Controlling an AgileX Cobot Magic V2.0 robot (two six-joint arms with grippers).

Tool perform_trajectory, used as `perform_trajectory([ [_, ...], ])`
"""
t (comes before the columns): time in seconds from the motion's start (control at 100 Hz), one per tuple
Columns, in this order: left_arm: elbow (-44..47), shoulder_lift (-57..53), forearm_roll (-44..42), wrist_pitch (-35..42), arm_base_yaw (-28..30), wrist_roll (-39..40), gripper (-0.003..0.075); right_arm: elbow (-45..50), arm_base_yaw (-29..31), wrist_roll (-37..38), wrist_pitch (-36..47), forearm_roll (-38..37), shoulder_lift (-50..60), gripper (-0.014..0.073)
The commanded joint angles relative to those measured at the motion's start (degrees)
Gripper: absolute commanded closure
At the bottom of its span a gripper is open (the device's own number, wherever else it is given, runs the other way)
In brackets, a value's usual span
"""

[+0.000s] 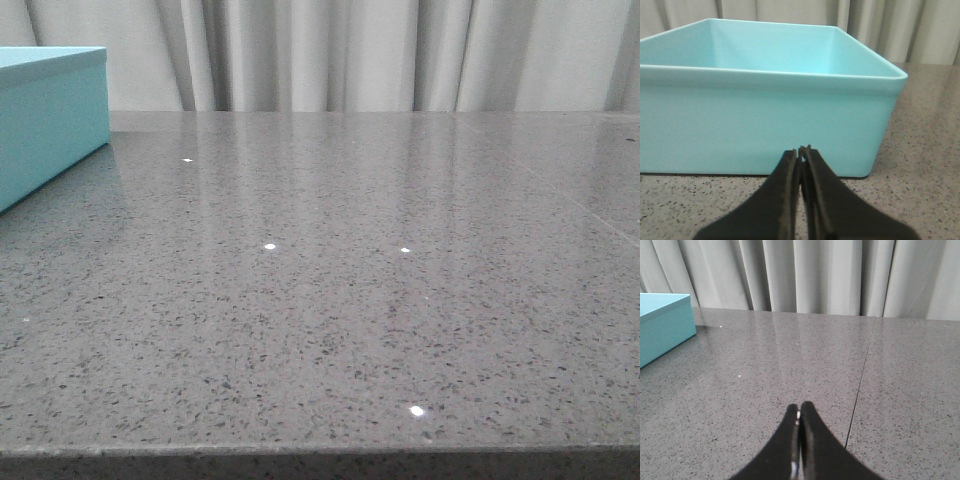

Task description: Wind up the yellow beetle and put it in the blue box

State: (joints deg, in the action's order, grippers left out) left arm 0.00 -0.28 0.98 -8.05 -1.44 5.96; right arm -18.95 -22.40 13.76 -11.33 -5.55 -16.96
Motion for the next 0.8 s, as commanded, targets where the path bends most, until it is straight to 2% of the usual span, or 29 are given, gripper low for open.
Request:
perform_trajectory([
  [0.0,1.2,-1.8,0.0,4.6,-0.4,-0.2,0.0739,-1.4,-0.1,-0.5,4.6,-0.5,-0.5,0.0643],
  [0.25,1.2,-1.8,0.0,4.6,-0.4,-0.2,0.0739,1.8,1.6,-0.5,5.9,-0.7,1.6,0.0643],
  [0.46,1.2,-1.8,0.0,4.6,-0.4,-0.2,0.0739,10.4,11.2,-0.5,11.3,-0.4,8.9,0.0643],
  [0.63,1.2,-1.8,0.0,4.6,-0.4,-0.2,0.0739,16.5,19.8,-3.8,11.3,2.1,15.4,0.0643],
  [0.72,1.2,-1.8,0.0,4.6,-0.4,-0.2,0.0739,18.8,22.1,-6.7,12.4,5.5,17.9,0.0643],
  [0.79,1.2,-1.8,0.0,4.6,-0.4,-0.2,0.0739,19.7,22.8,-7.4,11.7,5.5,18.9,0.0643],
])
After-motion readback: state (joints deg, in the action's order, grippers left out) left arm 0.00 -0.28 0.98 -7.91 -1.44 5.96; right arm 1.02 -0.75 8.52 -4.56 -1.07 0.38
